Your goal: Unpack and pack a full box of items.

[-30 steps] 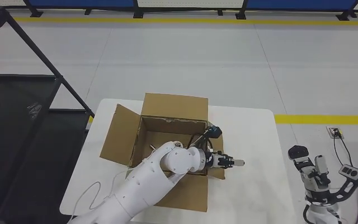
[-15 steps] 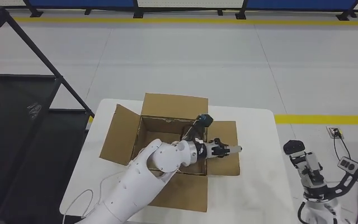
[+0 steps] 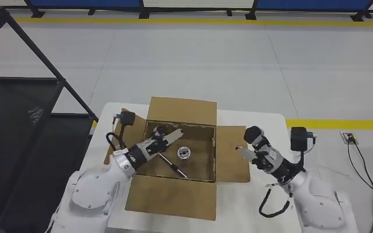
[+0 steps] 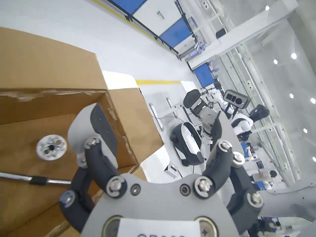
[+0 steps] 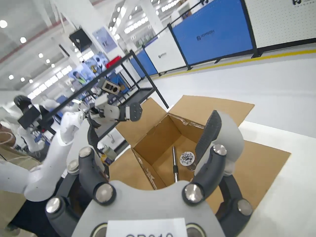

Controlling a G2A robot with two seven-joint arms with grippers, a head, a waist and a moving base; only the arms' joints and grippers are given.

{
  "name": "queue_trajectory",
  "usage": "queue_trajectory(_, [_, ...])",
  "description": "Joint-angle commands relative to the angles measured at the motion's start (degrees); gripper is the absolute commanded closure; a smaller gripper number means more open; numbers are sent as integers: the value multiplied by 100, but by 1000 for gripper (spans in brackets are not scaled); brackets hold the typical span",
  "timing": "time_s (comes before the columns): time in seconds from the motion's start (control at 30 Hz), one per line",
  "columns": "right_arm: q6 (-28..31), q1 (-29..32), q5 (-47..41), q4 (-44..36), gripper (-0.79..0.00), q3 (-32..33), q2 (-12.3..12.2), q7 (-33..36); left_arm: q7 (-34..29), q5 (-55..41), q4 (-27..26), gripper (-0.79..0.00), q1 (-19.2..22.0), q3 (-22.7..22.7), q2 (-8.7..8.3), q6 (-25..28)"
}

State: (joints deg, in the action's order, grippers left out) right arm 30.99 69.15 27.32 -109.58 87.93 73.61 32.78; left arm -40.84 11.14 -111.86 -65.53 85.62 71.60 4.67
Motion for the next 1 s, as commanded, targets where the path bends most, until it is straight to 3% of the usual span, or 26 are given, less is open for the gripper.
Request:
queue_trajectory(0.0, [-125,-308,398,76,-785,-454,14,200,19,-88,-276,-785,-505,574,-49,88])
queue_trajectory(0.17, [-604,-1262,1108,671,-785,-1650,106,753,180,-523,-610,-785,-1581,1736,-120,425])
queue_trajectory(0.37, [-868,-2216,1013,1660,-785,-2541,269,913,284,-1126,-456,-785,-2418,2601,-147,911])
queue_trajectory(0.97, [-1012,-2267,1130,1757,-785,-2706,292,975,312,-1139,-441,-785,-2429,2568,-147,881])
